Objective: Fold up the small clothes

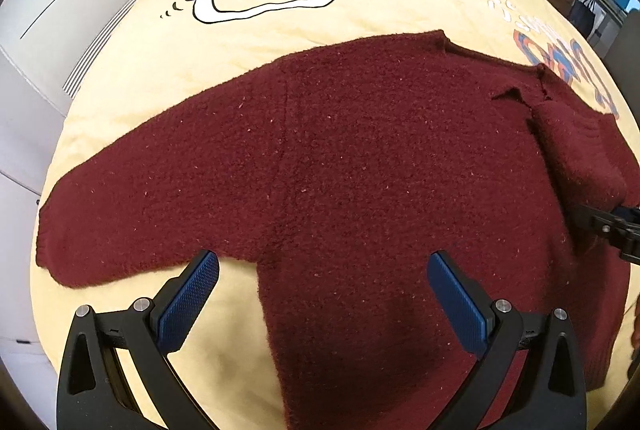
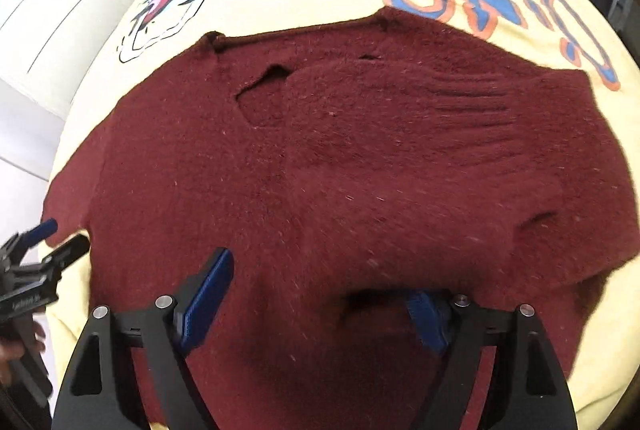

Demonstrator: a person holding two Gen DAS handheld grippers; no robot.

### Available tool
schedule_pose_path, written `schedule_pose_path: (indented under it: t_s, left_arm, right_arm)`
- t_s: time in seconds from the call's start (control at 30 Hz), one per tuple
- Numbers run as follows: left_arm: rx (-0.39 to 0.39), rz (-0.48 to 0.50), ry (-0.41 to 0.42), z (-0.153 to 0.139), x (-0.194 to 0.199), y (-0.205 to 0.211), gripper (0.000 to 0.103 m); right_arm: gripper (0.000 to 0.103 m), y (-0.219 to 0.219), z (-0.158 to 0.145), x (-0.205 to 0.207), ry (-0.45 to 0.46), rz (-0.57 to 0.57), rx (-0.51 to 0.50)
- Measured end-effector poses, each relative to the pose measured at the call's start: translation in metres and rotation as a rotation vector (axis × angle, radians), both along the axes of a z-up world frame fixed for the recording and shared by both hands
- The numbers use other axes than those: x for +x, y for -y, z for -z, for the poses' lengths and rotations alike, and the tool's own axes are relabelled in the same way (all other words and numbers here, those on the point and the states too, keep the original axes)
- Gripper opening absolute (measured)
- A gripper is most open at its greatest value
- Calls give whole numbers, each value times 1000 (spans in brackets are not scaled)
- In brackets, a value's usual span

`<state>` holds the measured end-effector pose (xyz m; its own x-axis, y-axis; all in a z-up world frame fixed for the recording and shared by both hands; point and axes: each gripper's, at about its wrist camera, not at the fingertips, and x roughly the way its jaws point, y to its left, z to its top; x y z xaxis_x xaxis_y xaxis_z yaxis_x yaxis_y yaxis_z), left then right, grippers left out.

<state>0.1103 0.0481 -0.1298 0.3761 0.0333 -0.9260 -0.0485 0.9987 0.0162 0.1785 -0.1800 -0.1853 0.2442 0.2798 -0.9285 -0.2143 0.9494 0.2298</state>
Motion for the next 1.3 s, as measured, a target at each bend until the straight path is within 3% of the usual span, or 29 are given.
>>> schedule_pose_path:
  t_s: [0.1,0.27,0.37,0.53,0.7,0.93,1.13,1.3]
  left_arm:
    - [-10,8,-2,0,0,2,102]
    - [-18,59,-20,1,0,15,102]
    - [39,87,-22,0,3,33,102]
    - [11,200,5,-12,9,76,102]
    - [21,360,39,-22,19,139,102]
    - [22,514,25,-11,36,219,102]
    - [84,633,-23,13,50,269,102]
    - [103,656,-68,37,70,291,100]
  right_arm:
    - [84,12,-4,-9,7,-5,-63]
    - [84,59,-10,-30,10,34,-67]
    - [85,101,-16,-42,35,91,-103]
    - [85,162,-11,-44,29,209,-140]
    - [85,188,0,-34,14,265,-166]
    - [85,205,10,-27,6,274,-162]
    - [85,204,15,-20,-2,265,-149]
    - [85,211,23,-19,-11,251,-154]
